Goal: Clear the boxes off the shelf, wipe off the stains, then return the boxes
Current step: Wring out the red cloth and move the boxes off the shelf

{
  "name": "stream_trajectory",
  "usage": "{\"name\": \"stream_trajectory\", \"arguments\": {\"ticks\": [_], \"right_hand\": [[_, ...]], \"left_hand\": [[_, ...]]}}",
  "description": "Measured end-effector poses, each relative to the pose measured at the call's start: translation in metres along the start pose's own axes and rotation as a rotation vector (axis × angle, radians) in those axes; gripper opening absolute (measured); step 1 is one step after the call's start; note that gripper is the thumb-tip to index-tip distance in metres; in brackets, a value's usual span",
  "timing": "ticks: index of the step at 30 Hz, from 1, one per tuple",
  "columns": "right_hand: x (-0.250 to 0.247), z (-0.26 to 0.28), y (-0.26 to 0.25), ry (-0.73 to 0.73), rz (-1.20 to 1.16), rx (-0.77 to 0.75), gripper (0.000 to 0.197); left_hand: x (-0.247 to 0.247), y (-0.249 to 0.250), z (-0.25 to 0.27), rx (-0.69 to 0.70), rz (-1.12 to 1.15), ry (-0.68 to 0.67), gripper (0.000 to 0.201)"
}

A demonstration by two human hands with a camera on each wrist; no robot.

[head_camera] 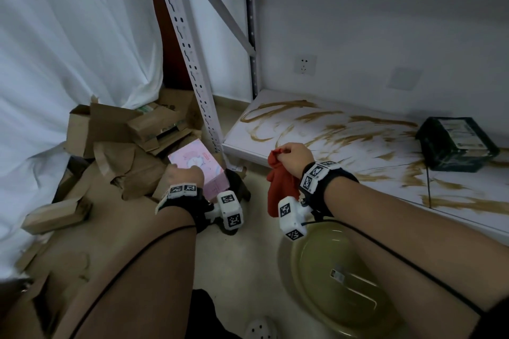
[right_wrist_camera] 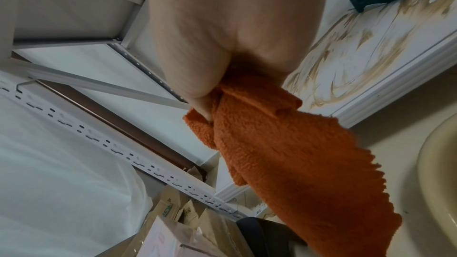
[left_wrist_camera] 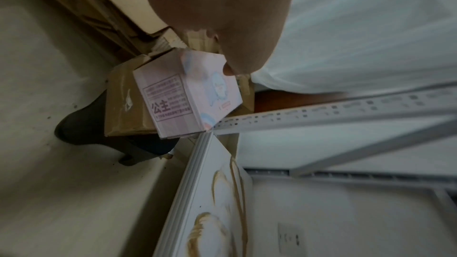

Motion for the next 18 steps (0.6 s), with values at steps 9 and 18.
{"name": "stream_trajectory", "arguments": {"ticks": [9, 18], "right_hand": [[-0.060, 0.001, 0.030, 0.129, 0.035, 0.025, 0.025], [-0.190, 0.005, 0.112, 0.290, 0.072, 0.183, 0.045]], "left_hand": [[0.075, 0.117, 0.072, 0.574, -0.145, -0.111, 0.041], [0.213, 0.151, 0.150, 0.591, -0.185, -0.427, 0.038]]}}
Point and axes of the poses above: each hand's wrist, its own z-axis away from the middle knuckle, its own x-axis out of the palm, y = z × x, the point moved 10 cm from there along -z, towards the middle knuckle, and after that the axes turned 3 degrees about x, right-handed, at the moved point
